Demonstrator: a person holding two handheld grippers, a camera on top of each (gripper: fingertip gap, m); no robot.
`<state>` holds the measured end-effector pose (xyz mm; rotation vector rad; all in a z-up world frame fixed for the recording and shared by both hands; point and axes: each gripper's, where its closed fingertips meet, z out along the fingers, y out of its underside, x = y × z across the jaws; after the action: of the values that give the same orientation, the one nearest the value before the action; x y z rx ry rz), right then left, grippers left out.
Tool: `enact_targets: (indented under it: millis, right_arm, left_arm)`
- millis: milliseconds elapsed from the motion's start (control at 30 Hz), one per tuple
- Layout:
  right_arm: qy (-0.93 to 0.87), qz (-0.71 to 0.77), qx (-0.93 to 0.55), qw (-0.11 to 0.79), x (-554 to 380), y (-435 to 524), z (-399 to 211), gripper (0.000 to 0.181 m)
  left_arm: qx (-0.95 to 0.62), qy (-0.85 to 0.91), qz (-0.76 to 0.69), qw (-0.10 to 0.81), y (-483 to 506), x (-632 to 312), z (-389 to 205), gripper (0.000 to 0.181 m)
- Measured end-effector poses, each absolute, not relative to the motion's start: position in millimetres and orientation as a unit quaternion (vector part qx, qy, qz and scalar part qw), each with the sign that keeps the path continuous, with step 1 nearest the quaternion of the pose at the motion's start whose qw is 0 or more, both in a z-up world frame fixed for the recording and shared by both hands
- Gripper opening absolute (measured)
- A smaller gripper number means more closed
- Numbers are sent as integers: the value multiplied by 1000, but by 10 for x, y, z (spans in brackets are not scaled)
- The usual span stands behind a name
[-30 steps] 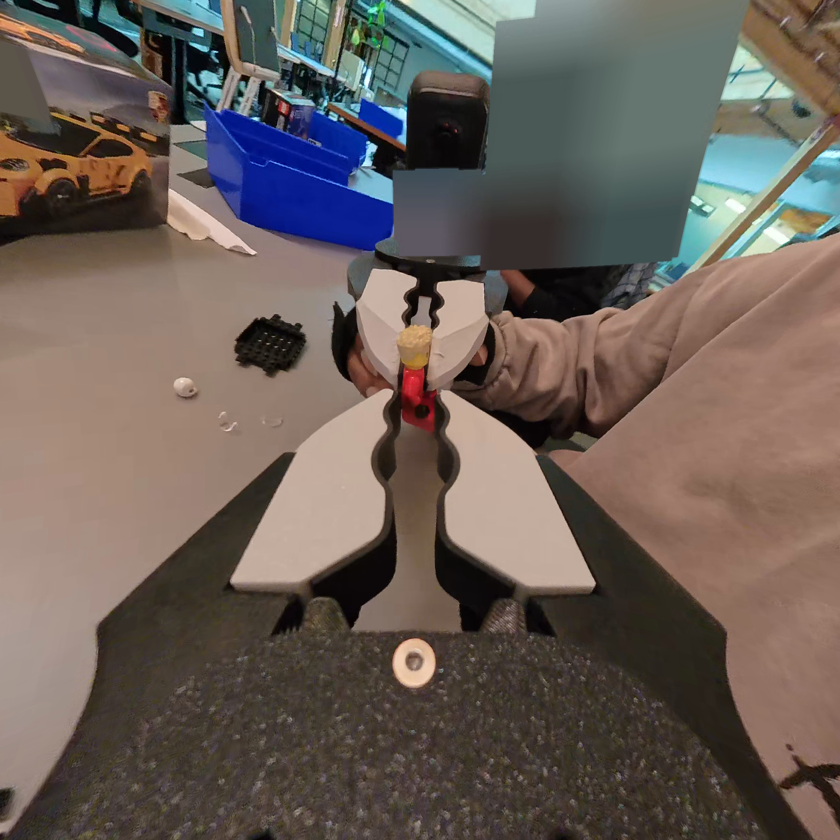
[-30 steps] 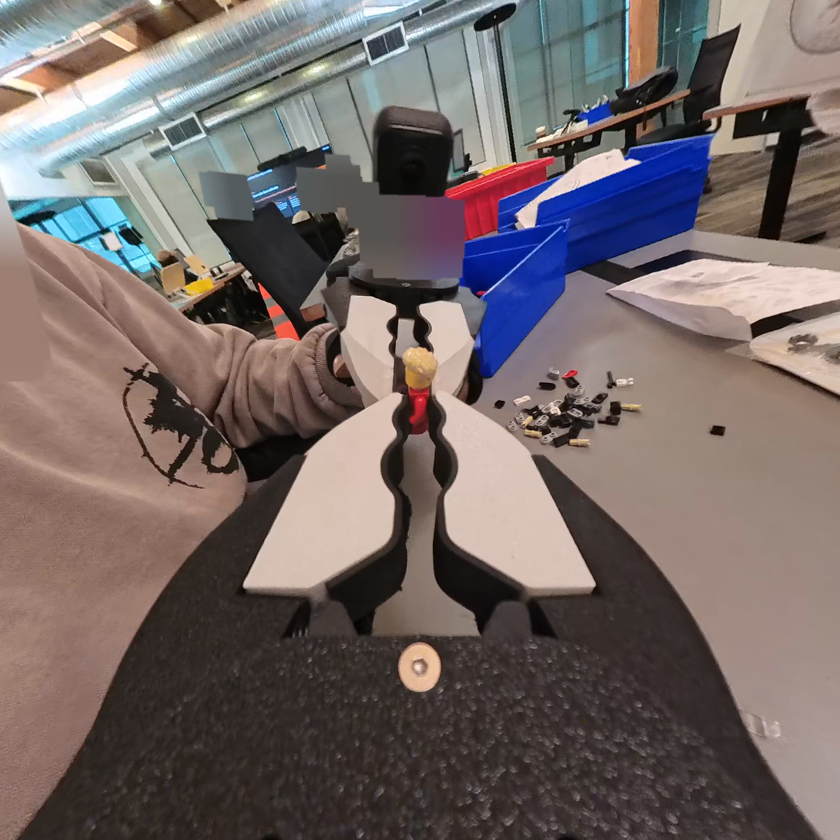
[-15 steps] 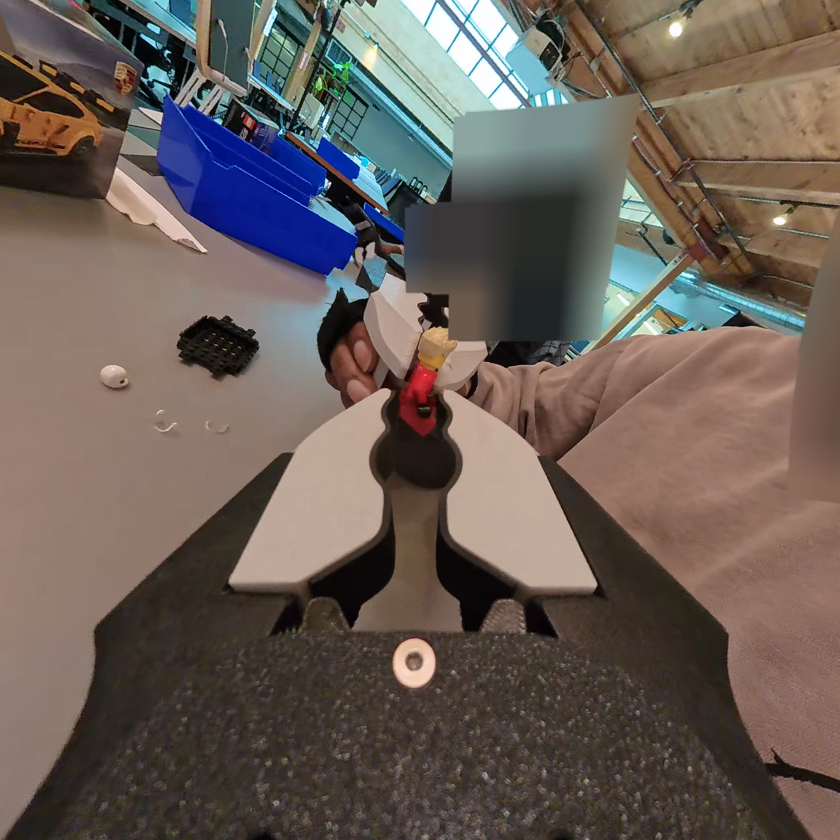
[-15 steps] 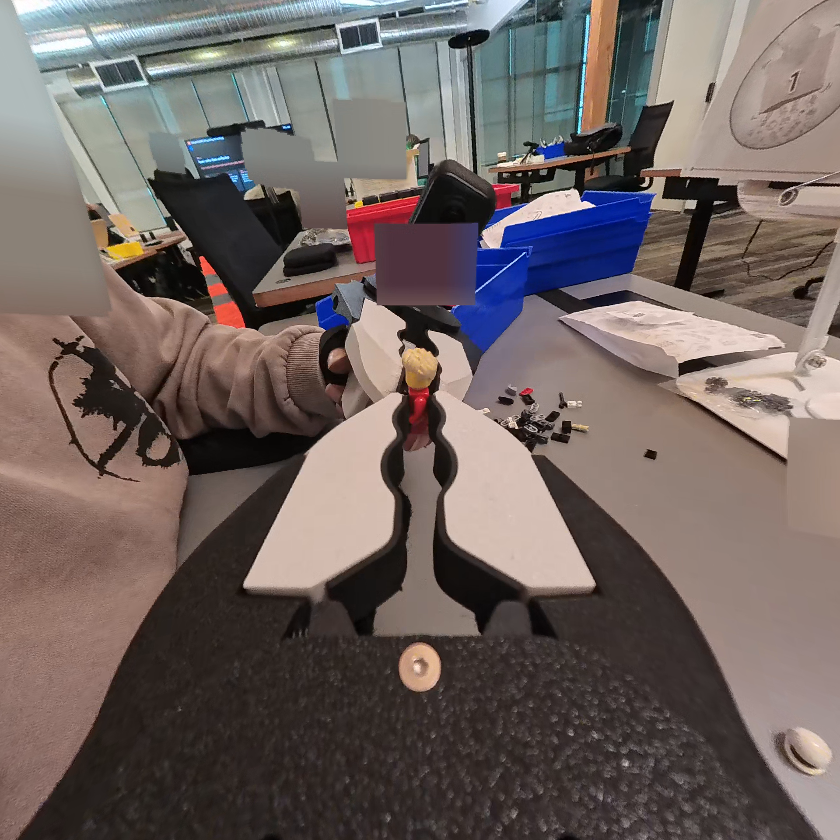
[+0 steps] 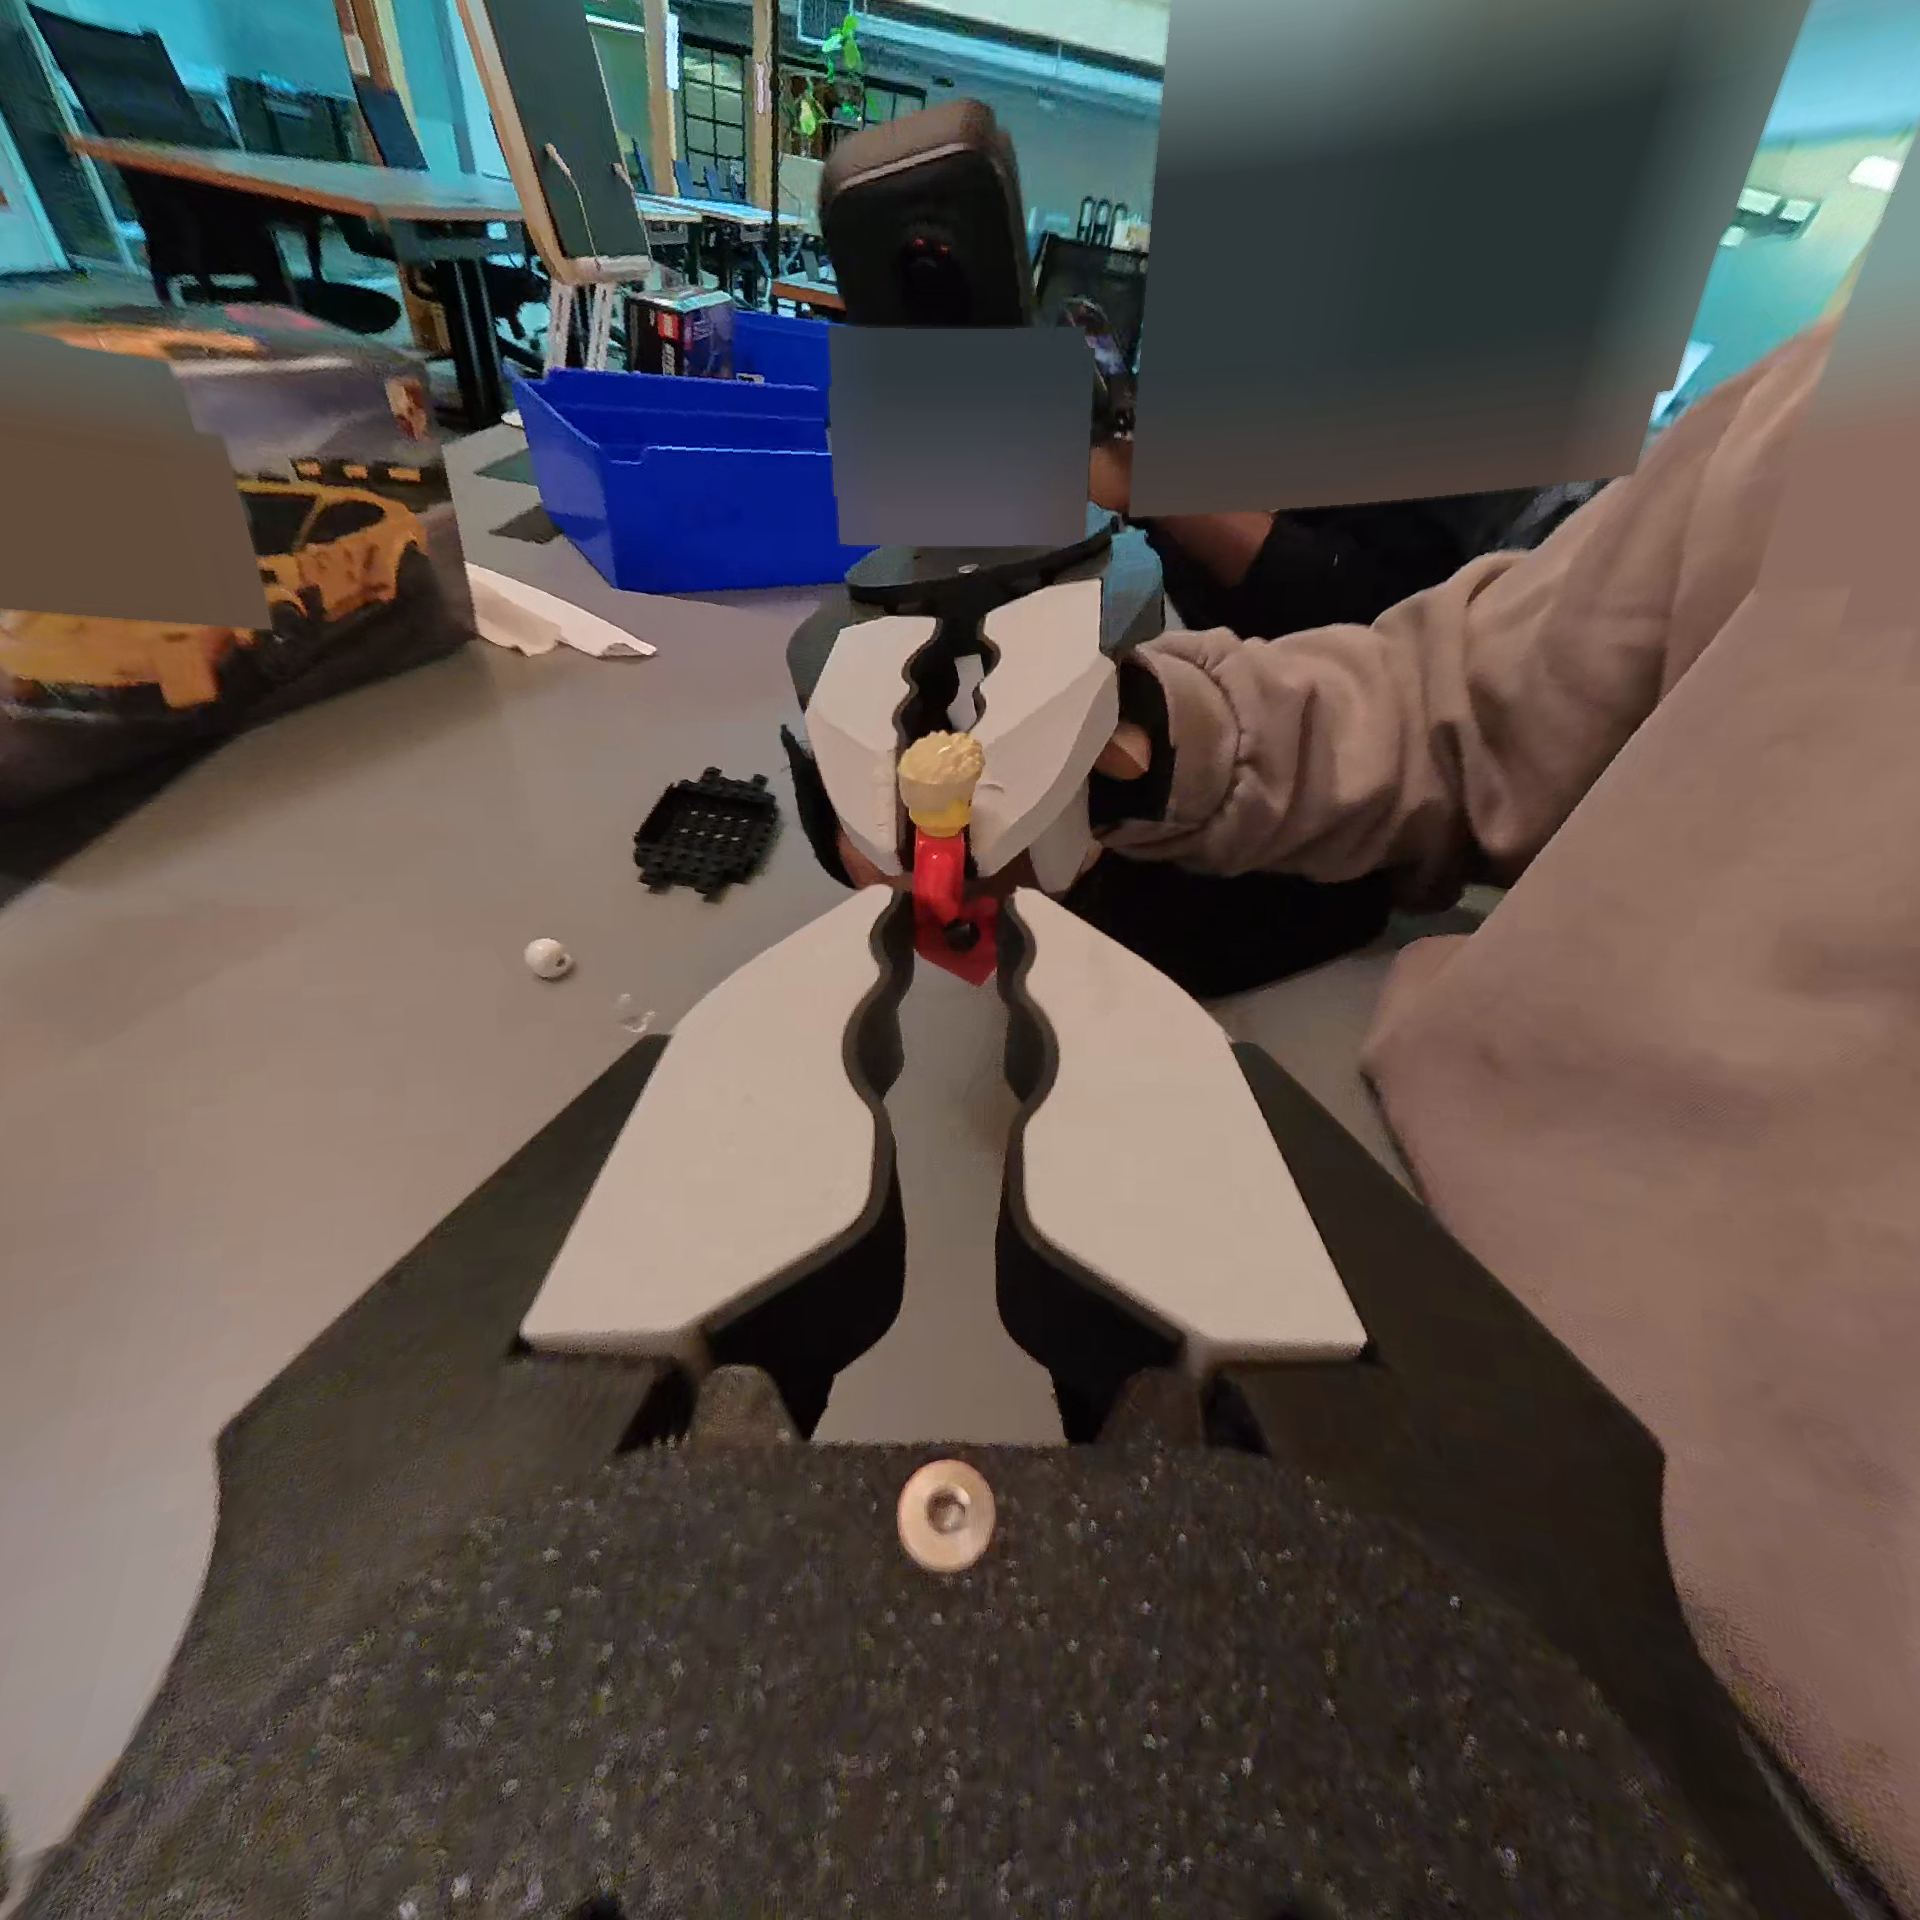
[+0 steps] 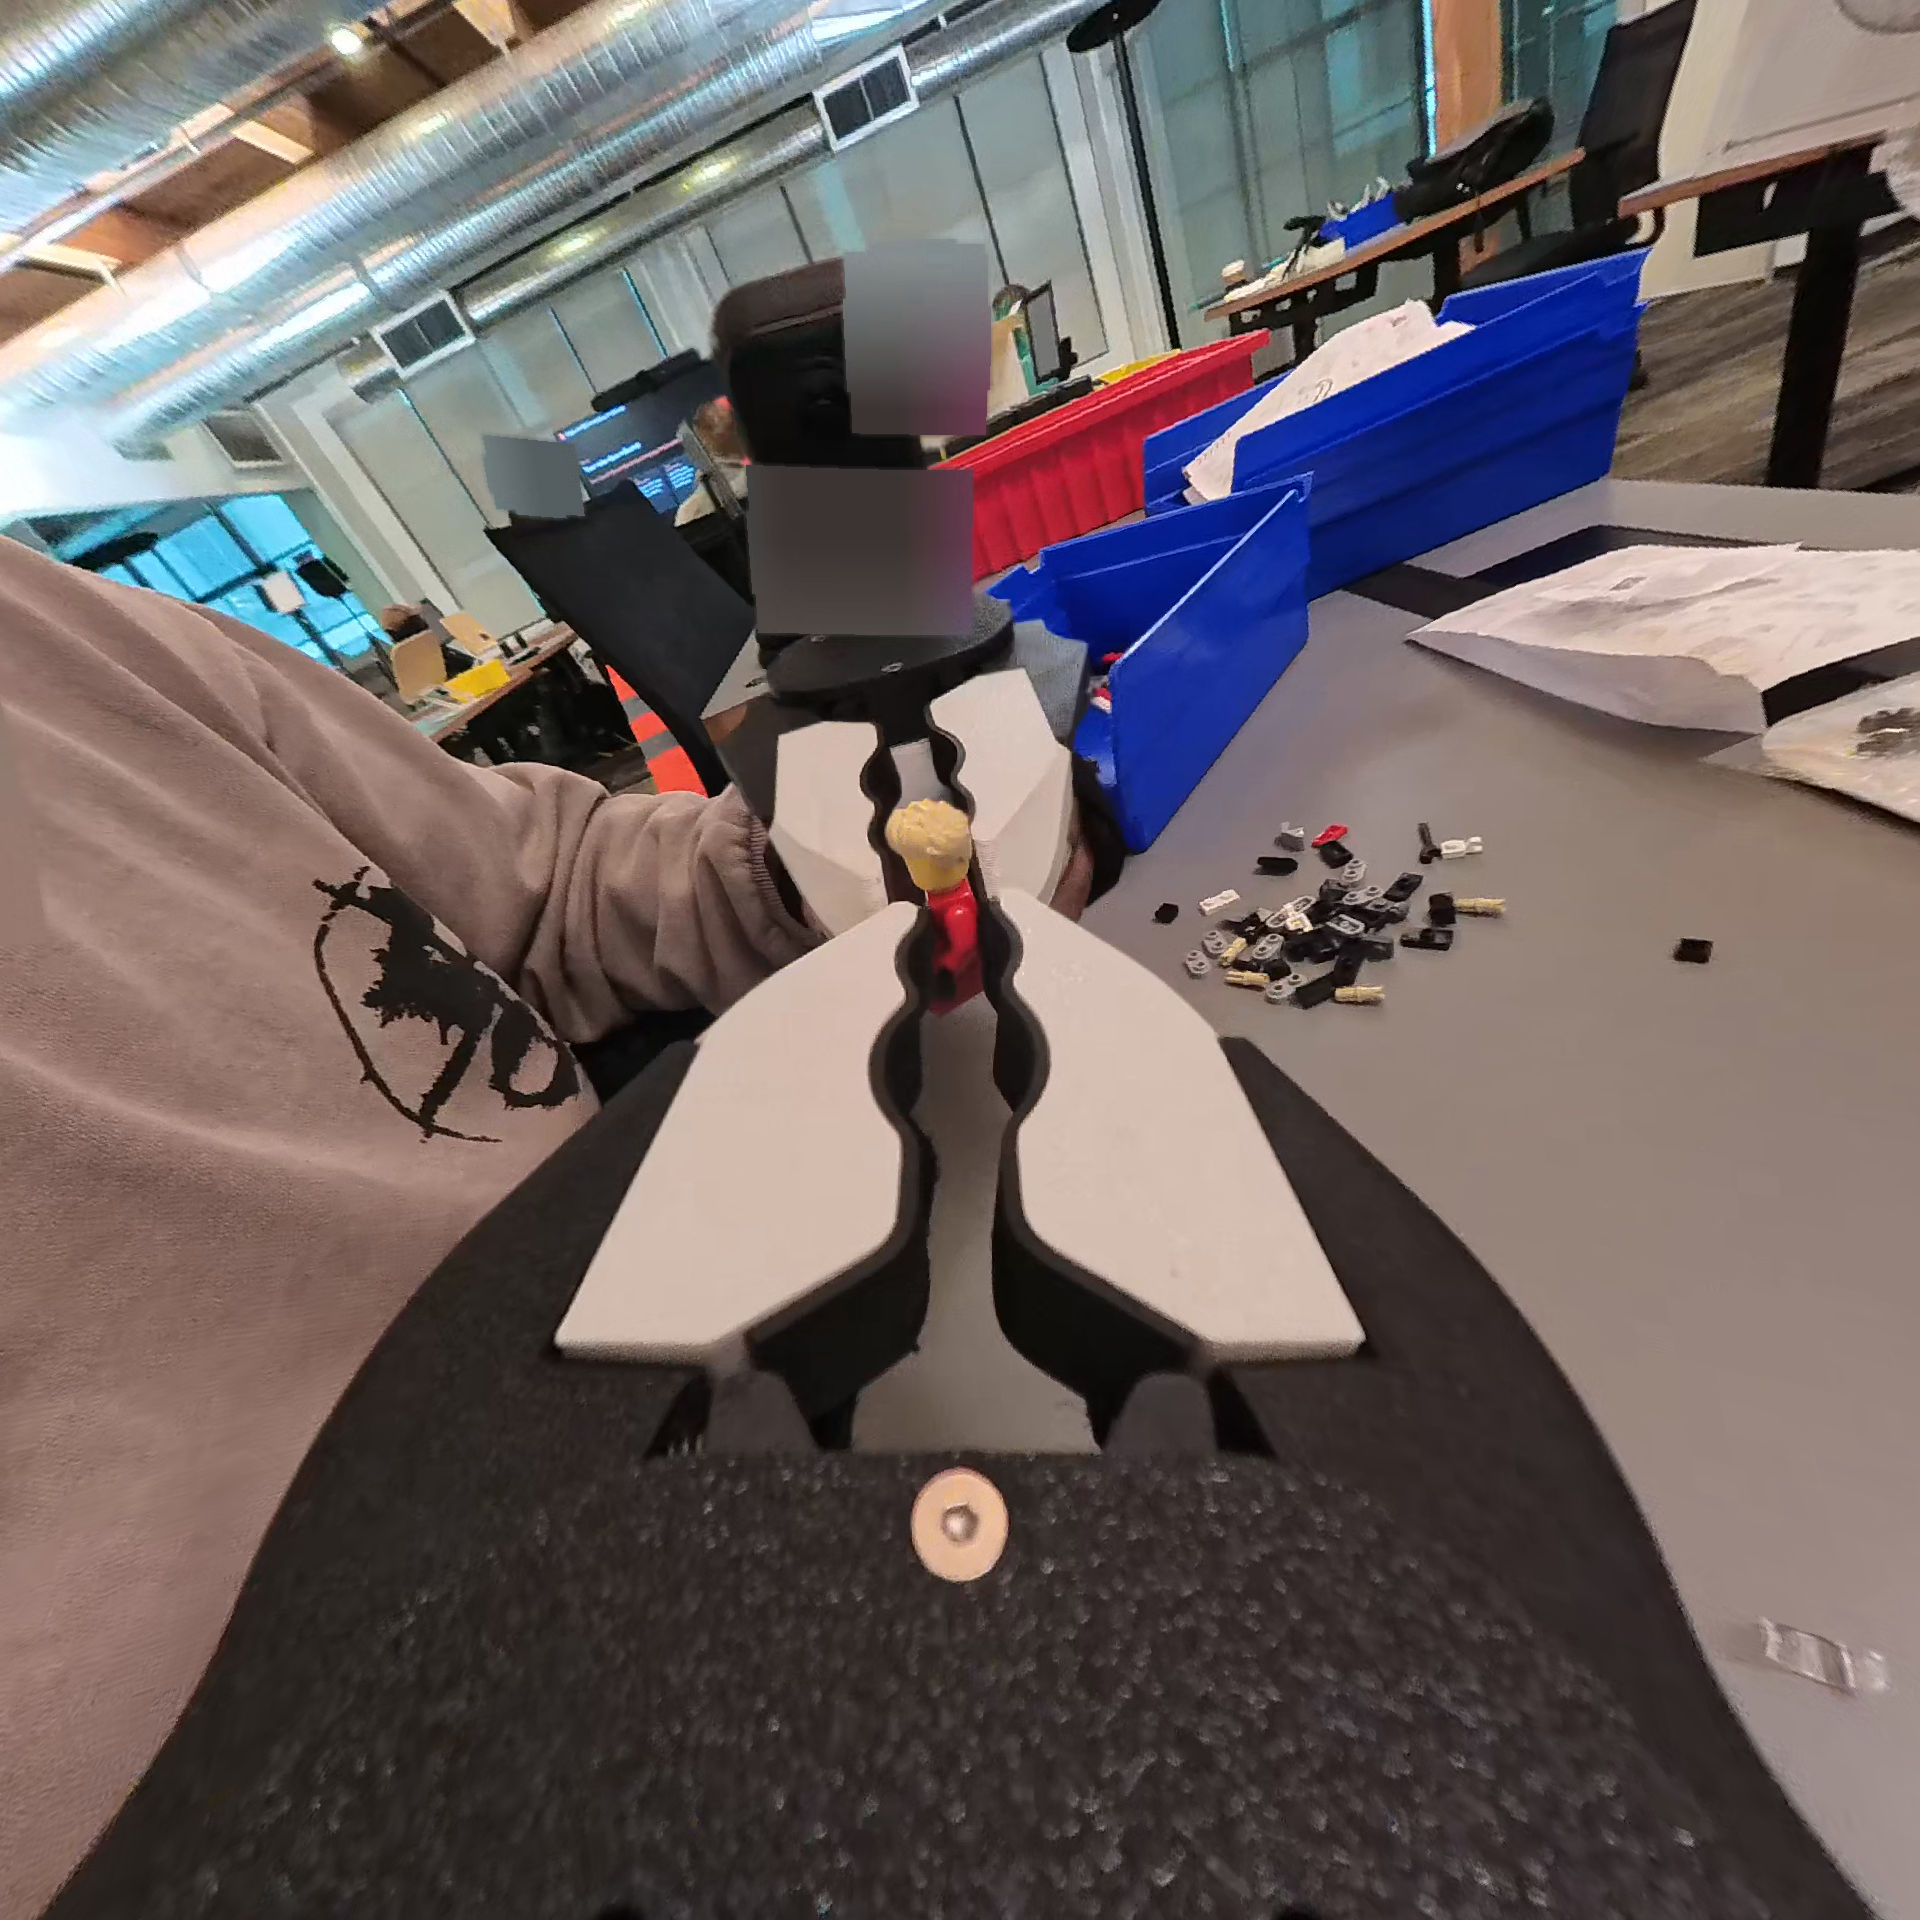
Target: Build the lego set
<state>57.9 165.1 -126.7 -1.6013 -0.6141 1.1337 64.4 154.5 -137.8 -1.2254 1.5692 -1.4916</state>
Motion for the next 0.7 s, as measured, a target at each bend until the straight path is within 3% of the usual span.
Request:
enact_targets:
  millis: [533,700]
  right_arm:
    - [-229,531,-666,471,569,1633,-1308,8]
    - [-245,495,-663,506,596,1654,-1274,7]
  left_arm:
    - [-394,666,-460,436,1549,626,-1486,16]
    - [-442,608,-552,361,1546,644,-1415,17]
